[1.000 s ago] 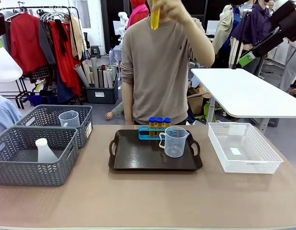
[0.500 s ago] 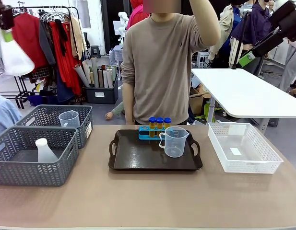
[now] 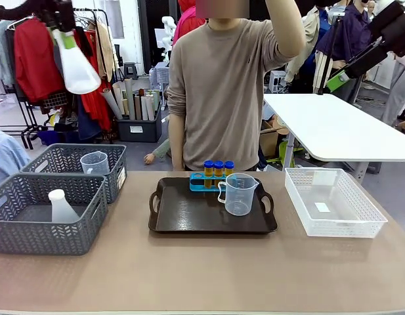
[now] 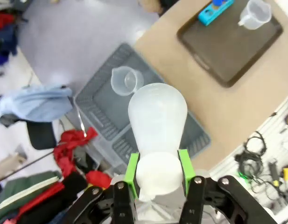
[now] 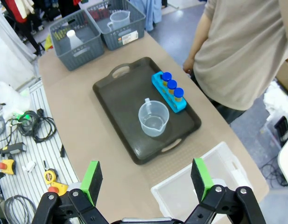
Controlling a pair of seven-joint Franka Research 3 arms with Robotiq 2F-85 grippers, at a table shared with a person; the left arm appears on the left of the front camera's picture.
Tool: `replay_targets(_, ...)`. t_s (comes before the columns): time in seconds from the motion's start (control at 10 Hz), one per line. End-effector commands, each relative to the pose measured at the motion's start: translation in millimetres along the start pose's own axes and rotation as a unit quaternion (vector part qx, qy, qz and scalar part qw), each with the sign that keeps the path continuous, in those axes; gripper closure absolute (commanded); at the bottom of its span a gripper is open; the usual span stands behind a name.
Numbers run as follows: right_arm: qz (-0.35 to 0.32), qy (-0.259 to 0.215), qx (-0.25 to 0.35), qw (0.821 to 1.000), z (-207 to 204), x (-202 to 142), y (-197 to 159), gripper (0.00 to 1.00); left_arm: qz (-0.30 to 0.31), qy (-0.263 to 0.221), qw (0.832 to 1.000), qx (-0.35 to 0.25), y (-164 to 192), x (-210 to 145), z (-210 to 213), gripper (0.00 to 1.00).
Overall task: Prepare the laboratory tools.
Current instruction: Pick up one Small flask and place it on the Handle tray.
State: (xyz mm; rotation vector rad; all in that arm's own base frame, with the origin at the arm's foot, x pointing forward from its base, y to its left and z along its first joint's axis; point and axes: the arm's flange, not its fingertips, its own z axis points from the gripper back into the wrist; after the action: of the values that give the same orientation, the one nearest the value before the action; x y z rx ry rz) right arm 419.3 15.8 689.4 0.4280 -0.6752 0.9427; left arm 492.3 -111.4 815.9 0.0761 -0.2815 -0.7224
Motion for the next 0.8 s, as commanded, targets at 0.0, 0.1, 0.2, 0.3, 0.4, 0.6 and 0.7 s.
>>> replay_targets(0.0, 0.002, -0.004, 0.003, 1.0, 0.8, 0.9, 0.1, 0.0, -0.051, -0.003, 0.998, -0.022, -2.6, 29.7, 5.7, 1.0)
replay_targets(0.1, 0.002, -0.004, 0.003, 1.0, 0.8, 0.9, 0.1, 0.0, -0.076, 0.0, 0.996, -0.038, -14.1, 42.8, -3.3, 1.0)
replay_targets(0.2, 0.002, -0.004, 0.003, 1.0, 0.8, 0.9, 0.1, 0.0, -0.099, 0.006, 0.994, -0.052, -24.7, 54.9, -13.8, 1.0)
replay_targets(0.3, 0.002, -0.004, 0.003, 1.0, 0.8, 0.9, 0.1, 0.0, -0.118, 0.013, 0.991, -0.062, -37.4, 64.9, -21.8, 1.0)
replay_targets(0.4, 0.002, -0.004, 0.003, 1.0, 0.8, 0.9, 0.1, 0.0, -0.138, 0.019, 0.988, -0.071, -51.6, 75.6, -31.3, 1.0)
replay_targets(0.6, 0.002, -0.004, 0.003, 1.0, 0.8, 0.9, 0.1, 0.0, -0.165, 0.029, 0.983, -0.081, -71.2, 85.6, -43.9, 1.0)
replay_targets(0.7, 0.002, -0.004, 0.003, 1.0, 0.8, 0.9, 0.1, 0.0, -0.167, 0.032, 0.982, -0.085, -72.8, 87.2, -47.8, 1.0)
